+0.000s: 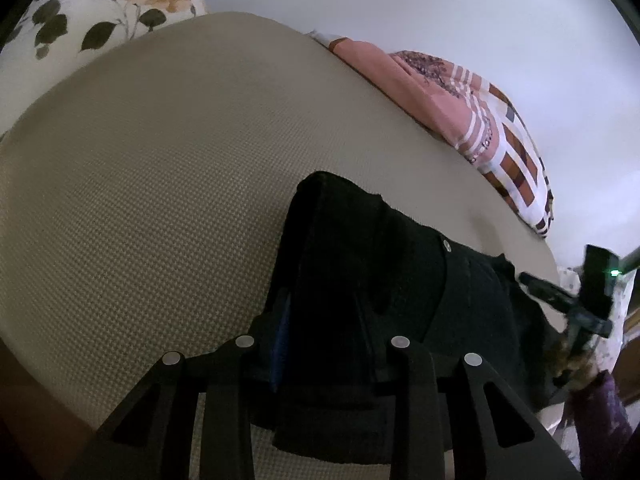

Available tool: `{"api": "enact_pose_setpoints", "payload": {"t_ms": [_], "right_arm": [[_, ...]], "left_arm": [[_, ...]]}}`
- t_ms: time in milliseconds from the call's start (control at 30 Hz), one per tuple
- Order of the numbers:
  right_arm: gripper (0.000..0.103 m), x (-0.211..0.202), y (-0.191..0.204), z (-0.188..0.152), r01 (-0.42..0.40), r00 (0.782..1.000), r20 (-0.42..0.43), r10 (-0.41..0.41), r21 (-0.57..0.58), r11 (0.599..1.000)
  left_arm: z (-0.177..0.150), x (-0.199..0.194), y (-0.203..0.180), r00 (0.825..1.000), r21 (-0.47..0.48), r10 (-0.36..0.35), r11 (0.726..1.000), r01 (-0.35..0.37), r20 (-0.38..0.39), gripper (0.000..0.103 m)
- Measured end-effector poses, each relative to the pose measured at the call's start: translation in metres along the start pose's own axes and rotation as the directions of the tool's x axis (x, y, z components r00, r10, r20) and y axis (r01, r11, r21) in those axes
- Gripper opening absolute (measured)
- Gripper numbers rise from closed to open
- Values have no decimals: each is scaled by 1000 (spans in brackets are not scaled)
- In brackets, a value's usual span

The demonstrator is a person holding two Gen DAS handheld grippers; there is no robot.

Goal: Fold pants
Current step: 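Press the folded pants flat with both grippers near each other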

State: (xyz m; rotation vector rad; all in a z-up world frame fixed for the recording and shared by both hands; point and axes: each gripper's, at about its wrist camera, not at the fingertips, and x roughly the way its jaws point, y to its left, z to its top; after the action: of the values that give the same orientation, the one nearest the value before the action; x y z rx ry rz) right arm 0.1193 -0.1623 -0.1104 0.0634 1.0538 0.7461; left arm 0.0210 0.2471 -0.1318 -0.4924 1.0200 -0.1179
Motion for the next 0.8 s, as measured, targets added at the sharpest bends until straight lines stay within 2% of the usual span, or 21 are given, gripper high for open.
{"api": "enact_pose_setpoints", "payload": {"t_ms": [167,233,267,367,500,600,800], "right_arm": [[47,26,-13,5,-12,997,-71,12,-7,1000],[26,30,-12,9,-36,996,-84,34,-15,999],[12,31,-8,10,-22,996,-90,18,-42,999],[10,35,-4,13,-3,996,-88,-3,-73,997],[8,30,-8,20,8,1000,-27,-9,-32,999],[6,35,-15,24,53,999,8,-53,2,999],[5,47,-20,33,108,994,0,-108,4,994]], "left_arm": [[0,0,3,1000,-18,-2,1000,2,-1,31],[0,0,3,1000,-29,-5,1000,5,1,31],[0,1,4,1000,-34,-6,999,6,1,31],[-2,1,4,1000,-39,-3,999,4,7,31],[-4,1,1,999,-27,4,1000,-3,44,32],[1,8,2,999,-27,10,1000,-9,50,32],[6,21,10,999,-59,24,998,-21,46,37]]}}
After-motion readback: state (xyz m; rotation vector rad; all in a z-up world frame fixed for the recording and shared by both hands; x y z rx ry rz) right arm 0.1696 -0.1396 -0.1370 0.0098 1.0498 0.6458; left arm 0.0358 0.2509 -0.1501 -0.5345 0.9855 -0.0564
